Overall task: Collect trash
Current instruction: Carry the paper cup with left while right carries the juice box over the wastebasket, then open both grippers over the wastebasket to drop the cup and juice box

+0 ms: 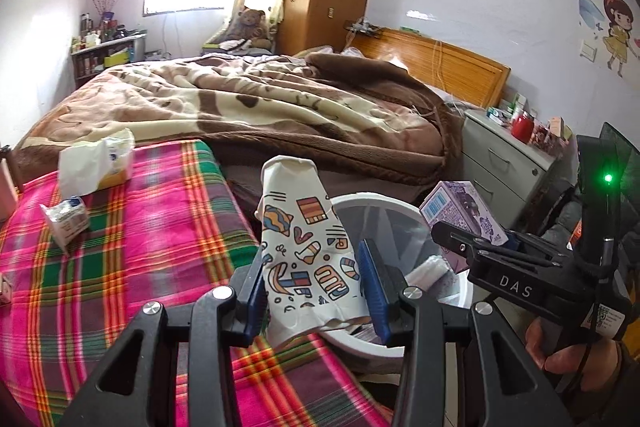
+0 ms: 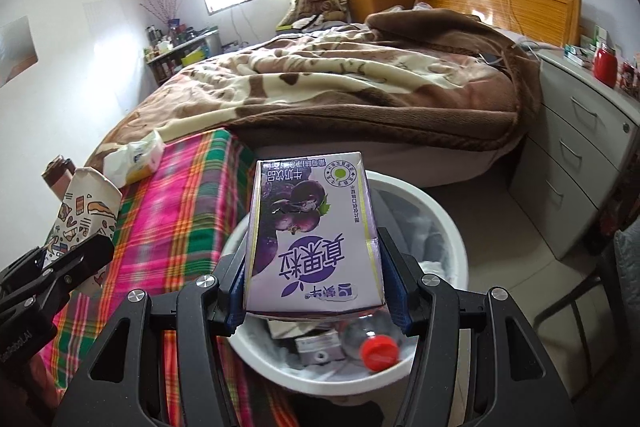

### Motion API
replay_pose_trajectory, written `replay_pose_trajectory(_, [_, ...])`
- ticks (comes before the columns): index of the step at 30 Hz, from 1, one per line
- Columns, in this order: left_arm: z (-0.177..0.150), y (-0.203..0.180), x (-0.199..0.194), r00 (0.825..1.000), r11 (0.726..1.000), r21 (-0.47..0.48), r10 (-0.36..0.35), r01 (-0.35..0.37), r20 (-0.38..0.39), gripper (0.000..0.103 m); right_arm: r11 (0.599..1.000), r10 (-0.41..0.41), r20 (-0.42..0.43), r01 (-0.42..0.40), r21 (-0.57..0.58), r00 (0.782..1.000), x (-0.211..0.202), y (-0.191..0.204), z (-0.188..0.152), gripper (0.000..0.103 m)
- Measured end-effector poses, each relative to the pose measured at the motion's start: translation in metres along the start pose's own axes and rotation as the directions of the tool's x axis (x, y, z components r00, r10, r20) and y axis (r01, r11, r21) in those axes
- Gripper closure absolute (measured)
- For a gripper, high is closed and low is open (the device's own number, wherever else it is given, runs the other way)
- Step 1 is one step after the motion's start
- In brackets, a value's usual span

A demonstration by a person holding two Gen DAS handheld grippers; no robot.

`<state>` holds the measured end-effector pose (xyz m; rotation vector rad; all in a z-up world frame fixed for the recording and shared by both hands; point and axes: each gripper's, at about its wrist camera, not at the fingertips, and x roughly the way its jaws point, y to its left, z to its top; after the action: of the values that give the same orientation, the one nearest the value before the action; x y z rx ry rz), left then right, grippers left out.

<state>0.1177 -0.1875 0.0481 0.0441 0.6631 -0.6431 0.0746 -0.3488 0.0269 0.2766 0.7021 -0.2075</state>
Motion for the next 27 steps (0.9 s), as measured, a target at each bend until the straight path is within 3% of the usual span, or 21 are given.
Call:
replay_pose_trajectory(9, [-0.005, -0.023, 0.028, 0.997, 0.999, 0.016, -0.038, 0.039, -0.06, 0.059, 0.998, -0.062, -0.066, 0.064, 0.019, 0.996, 0.018, -0.026, -0.007, 0.046])
replay_pose_trajectory(23, [-0.002, -0.034, 0.056, 0.992, 0.999, 0.032, -0.032, 0.037, -0.119, 0.058, 0.997, -0.075, -0.112, 0.076, 0.008, 0.991, 0.033, -0.04, -0.008, 0.046])
replay_pose_trajectory(27, [-0.002, -0.033, 0.056, 0.993, 0.999, 0.024, -0.031, 0.034, -0.113, 0.041, 0.997, -0.075, -0.121, 0.075, -0.003, 0.99, 0.036, -0.039, -0.007, 0.046])
